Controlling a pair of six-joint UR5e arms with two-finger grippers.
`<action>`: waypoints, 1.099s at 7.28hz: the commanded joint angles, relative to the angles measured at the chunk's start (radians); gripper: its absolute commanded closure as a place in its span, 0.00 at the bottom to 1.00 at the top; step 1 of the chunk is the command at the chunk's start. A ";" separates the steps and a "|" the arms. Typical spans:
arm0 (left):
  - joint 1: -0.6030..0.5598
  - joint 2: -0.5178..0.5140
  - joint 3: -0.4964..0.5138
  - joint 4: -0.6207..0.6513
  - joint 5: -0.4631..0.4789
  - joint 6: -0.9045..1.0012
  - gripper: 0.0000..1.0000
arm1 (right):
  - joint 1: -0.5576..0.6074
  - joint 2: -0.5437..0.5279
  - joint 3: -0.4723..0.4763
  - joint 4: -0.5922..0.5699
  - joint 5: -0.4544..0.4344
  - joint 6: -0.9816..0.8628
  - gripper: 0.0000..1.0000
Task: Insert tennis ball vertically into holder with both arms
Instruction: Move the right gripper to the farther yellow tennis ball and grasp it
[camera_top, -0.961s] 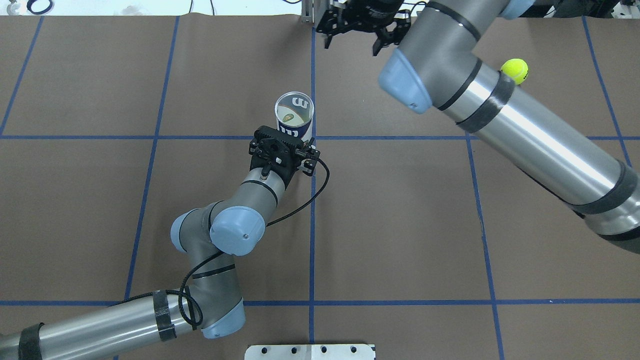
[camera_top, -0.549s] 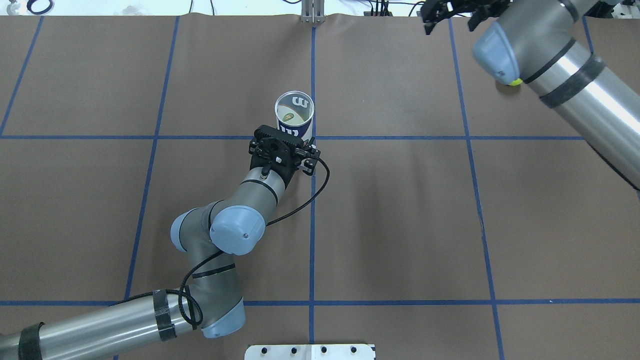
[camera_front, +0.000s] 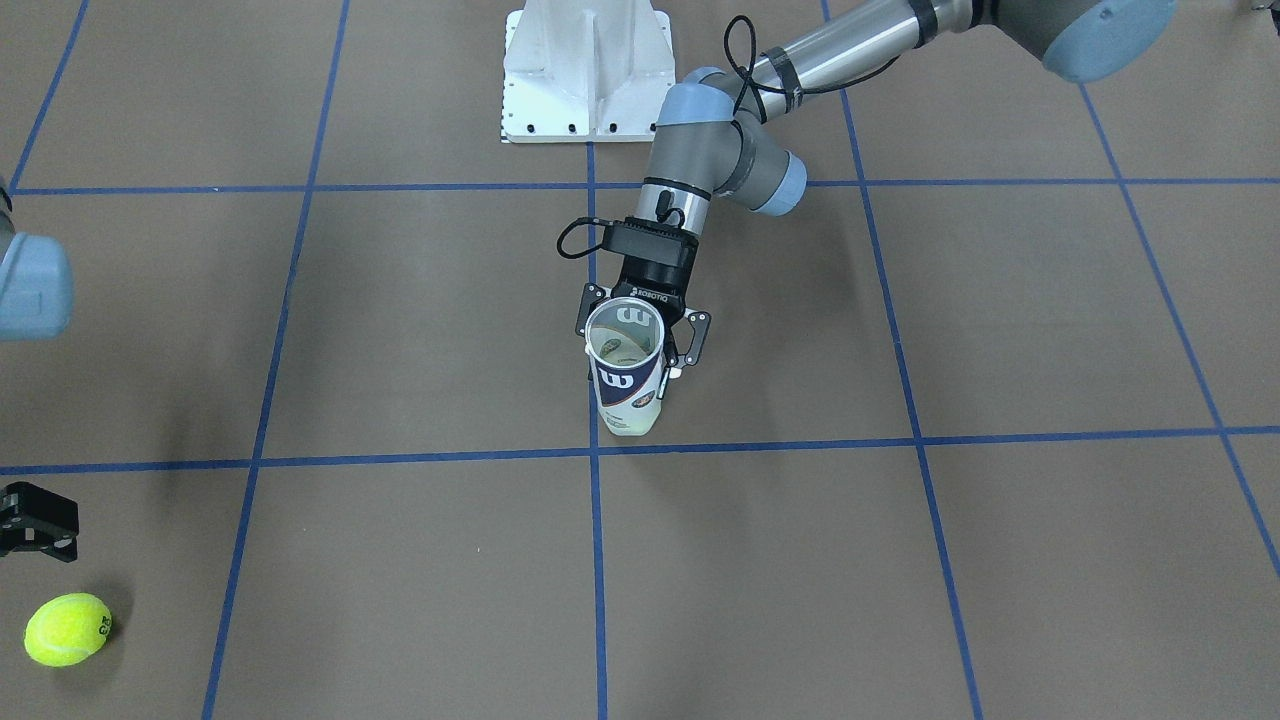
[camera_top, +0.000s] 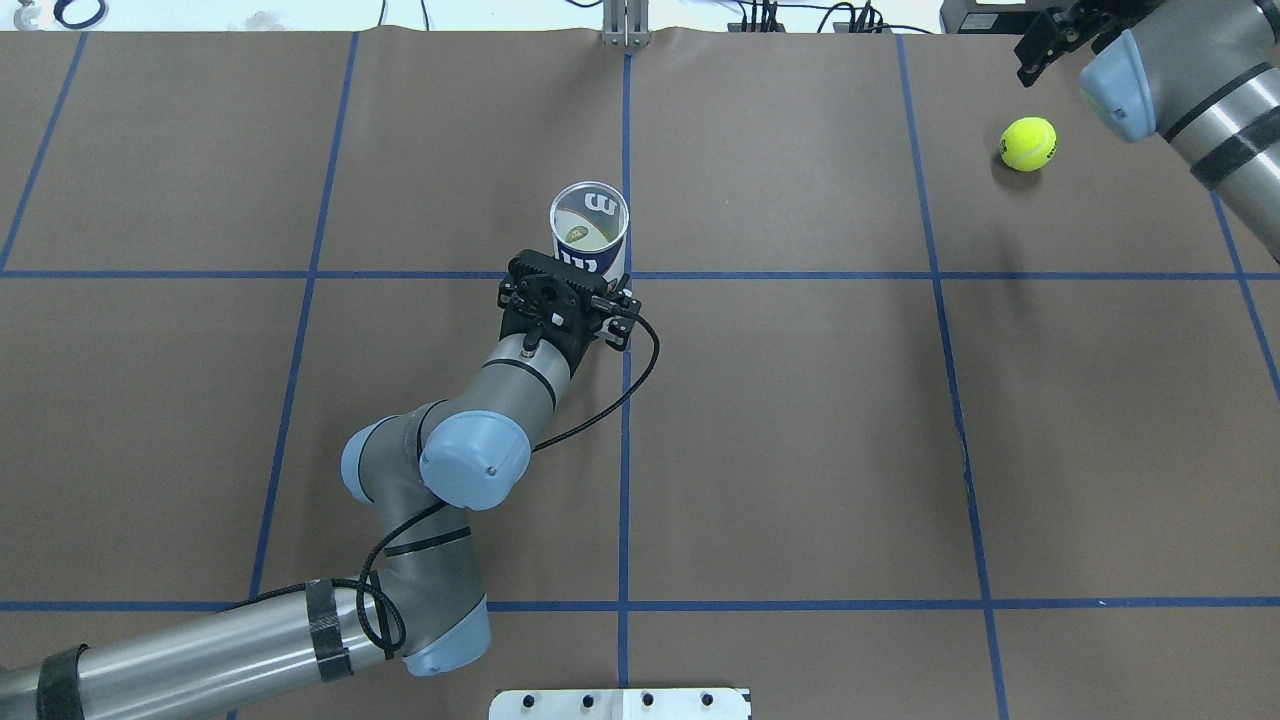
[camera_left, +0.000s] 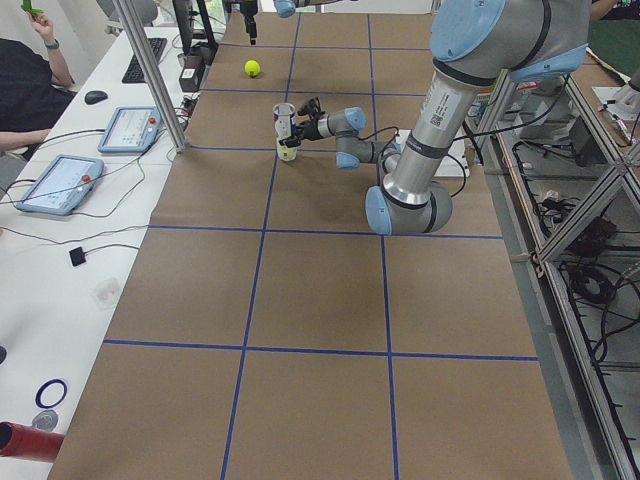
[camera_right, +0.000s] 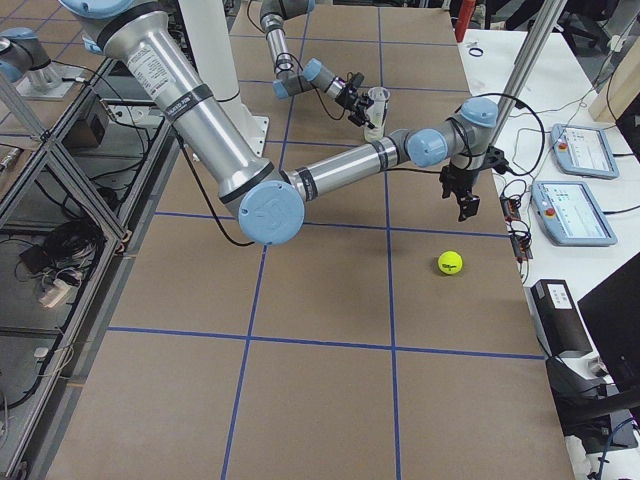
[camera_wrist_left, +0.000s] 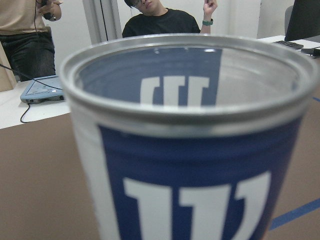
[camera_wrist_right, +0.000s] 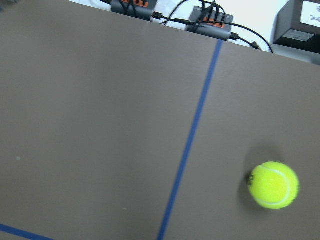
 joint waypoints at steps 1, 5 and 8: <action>-0.006 -0.003 -0.002 0.001 0.000 0.001 0.18 | -0.012 -0.021 -0.184 0.257 -0.053 -0.021 0.01; -0.006 -0.003 -0.002 -0.001 0.000 -0.001 0.18 | -0.089 -0.010 -0.280 0.333 -0.155 -0.012 0.01; -0.006 -0.003 -0.002 0.001 0.000 0.001 0.18 | -0.112 -0.003 -0.301 0.336 -0.172 -0.011 0.01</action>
